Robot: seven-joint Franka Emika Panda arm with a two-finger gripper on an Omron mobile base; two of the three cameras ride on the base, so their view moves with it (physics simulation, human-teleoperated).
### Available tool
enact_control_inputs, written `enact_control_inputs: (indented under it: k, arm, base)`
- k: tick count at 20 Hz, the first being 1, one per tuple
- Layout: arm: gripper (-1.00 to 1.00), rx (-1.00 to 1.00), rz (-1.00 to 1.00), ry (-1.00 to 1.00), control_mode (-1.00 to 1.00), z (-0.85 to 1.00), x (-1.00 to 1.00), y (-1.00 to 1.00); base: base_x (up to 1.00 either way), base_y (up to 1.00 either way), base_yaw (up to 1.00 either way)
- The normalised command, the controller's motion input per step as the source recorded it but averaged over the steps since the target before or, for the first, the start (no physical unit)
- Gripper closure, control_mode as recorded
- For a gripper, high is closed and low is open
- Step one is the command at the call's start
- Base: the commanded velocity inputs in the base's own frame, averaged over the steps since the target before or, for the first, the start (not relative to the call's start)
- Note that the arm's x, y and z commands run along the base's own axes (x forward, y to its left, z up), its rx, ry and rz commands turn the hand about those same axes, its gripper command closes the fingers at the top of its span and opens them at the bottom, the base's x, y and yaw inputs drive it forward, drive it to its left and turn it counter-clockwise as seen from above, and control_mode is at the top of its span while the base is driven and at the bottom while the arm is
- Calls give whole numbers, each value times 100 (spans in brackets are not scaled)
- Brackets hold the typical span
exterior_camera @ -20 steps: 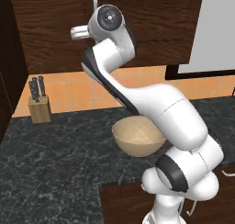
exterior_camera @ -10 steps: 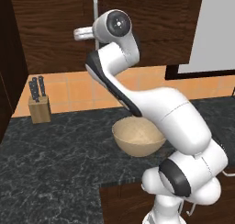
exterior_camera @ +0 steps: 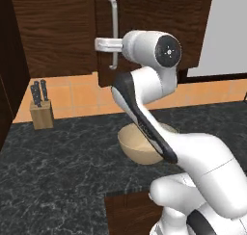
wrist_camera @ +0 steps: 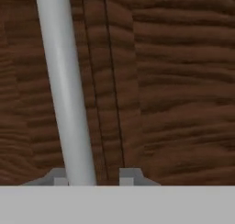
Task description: Open the cabinet, pick up the bread from the cabinet and place it in the basket. Then move the basket to the dining counter.
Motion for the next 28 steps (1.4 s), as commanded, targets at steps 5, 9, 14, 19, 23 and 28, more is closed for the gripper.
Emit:
enact_control_inputs:
  k: [5, 9, 14, 19, 23, 28]
  arm:
    - [100, 9, 14, -7, -100, 0, -100, -94]
    - [100, 26, 12, 1, -100, 21, -96, -98]
    - [100, 16, 2, 25, -100, 12, -71, -100]
    - [100, 0, 1, 21, -100, -3, -41, -100]
    - [100, -2, 9, 5, -100, -2, -31, -100]
    - [100, -3, 8, 1, -100, -7, -3, -96]
  base:
    - [0, 0, 0]
    - [0, 0, 0]
    - [0, 0, 0]
    - [0, 0, 0]
    - [0, 0, 0]
    - [0, 0, 0]
